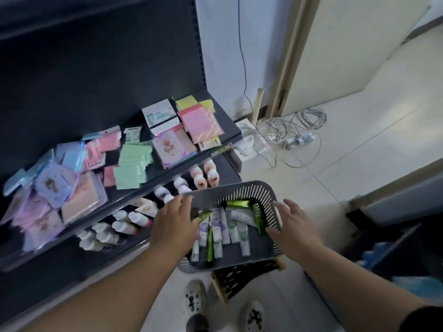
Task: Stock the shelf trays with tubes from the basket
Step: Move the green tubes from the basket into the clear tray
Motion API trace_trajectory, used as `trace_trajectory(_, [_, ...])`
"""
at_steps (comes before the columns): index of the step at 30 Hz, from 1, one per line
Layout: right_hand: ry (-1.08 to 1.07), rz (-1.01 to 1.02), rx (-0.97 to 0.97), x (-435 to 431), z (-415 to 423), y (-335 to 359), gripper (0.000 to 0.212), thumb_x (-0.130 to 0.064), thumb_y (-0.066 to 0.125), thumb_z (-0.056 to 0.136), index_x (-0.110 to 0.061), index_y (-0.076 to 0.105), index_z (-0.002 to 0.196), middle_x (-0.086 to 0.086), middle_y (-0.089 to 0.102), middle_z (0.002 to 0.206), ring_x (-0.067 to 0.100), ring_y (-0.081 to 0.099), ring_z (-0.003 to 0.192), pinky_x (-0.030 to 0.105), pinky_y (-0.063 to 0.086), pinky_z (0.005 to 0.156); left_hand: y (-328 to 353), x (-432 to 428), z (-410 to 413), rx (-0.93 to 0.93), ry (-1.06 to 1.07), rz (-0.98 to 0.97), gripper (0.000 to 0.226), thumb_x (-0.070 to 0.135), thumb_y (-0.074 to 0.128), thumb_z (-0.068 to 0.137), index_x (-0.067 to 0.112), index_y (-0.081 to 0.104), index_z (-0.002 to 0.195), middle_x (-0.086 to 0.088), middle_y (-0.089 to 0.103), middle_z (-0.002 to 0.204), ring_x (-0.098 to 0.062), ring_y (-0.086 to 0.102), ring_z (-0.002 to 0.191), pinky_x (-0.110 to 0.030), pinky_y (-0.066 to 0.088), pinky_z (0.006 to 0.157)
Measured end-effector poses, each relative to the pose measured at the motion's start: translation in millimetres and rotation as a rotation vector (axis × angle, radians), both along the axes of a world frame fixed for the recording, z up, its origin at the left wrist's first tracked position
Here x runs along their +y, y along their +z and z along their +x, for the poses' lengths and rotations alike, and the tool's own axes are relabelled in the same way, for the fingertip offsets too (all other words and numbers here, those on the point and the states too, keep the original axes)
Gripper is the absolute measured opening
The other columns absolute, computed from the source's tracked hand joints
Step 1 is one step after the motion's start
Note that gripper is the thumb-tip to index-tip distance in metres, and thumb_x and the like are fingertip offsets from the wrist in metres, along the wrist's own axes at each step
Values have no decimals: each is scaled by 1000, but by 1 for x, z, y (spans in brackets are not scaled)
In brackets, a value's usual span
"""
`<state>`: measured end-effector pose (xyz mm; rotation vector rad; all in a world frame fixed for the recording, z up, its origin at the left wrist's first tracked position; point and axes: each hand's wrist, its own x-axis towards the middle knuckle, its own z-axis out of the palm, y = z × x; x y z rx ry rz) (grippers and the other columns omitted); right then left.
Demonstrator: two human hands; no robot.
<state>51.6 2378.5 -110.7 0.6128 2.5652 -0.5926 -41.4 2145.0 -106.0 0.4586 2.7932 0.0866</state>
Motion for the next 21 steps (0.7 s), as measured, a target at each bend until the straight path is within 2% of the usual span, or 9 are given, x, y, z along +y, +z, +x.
trace_trajectory(8, [-66,-192,-109,-32,-37,-118,69,-45,56,93,-29,22,151,-6,18,157,18,26,142,32,29,112,-132,-10,-8,-199,-9,-67,56,37,36,100,20,17,150,-3,16,157,-22,20,142,-33,21,113])
trace_trajectory(10, [-129,-240,-111,-38,-47,-147,68,-43,57,93,-27,24,150,-5,22,156,16,33,138,27,36,104,-163,-9,-17,-238,-12,-66,56,34,36,100,20,16,150,-4,13,158,-23,17,143,-34,20,114])
trace_trajectory(12, [-183,-264,-122,-43,-58,-174,66,-42,57,93,-27,26,150,-4,25,155,16,39,133,20,40,89,-193,-8,-26,-264,-23,-78,55,31,36,100,19,16,150,-4,11,158,-24,14,144,-36,18,114])
trace_trajectory(16, [-229,-282,-117,-51,-82,-226,63,-42,58,92,-27,31,147,2,34,150,21,42,131,27,39,96,-240,-1,-44,-258,-87,-114,55,21,36,100,18,14,150,-6,12,157,-28,13,143,-38,16,116])
trace_trajectory(19, [-301,-347,-111,-58,-102,-260,62,-40,58,93,-26,32,147,6,44,144,22,54,111,26,48,79,-270,2,-56,-280,-93,-173,62,19,38,97,20,8,151,-9,11,156,-30,14,142,-39,12,117])
trace_trajectory(21, [-414,-411,-110,-60,-116,-280,64,-39,59,92,-23,31,147,6,48,141,22,59,102,27,49,67,-285,4,-62,-308,-80,-271,64,20,38,96,16,6,151,-14,13,154,-33,15,141,-40,12,116])
